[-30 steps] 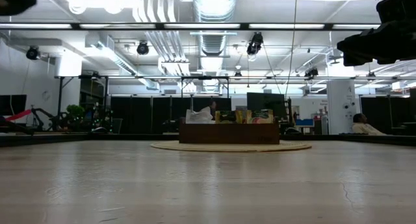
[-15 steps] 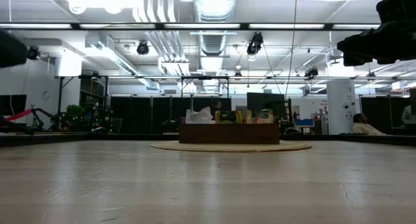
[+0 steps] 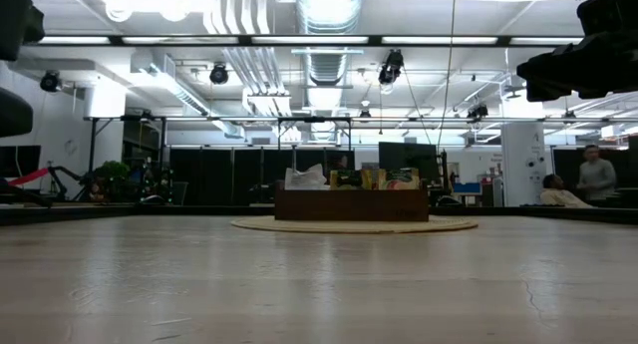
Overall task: Pick & Place Tea
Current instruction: Put the white tea bag into the left section of wooden organizer
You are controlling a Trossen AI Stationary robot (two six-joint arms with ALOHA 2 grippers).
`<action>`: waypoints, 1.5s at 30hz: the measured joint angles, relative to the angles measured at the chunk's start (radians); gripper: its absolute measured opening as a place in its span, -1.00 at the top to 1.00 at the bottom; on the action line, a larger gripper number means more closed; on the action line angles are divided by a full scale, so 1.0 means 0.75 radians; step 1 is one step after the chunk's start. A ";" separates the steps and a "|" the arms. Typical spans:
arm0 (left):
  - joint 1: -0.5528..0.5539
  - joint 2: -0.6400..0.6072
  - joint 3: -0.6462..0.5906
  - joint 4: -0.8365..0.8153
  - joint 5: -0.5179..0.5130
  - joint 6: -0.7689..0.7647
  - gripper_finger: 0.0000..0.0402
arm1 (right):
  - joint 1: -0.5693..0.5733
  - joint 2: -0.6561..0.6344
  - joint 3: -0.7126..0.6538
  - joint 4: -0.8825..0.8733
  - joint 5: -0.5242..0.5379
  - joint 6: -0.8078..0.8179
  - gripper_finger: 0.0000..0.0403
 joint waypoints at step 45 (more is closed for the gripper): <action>0.030 -0.182 0.001 -0.035 -0.024 -0.003 1.00 | 0.000 0.000 0.000 0.001 0.000 0.000 0.96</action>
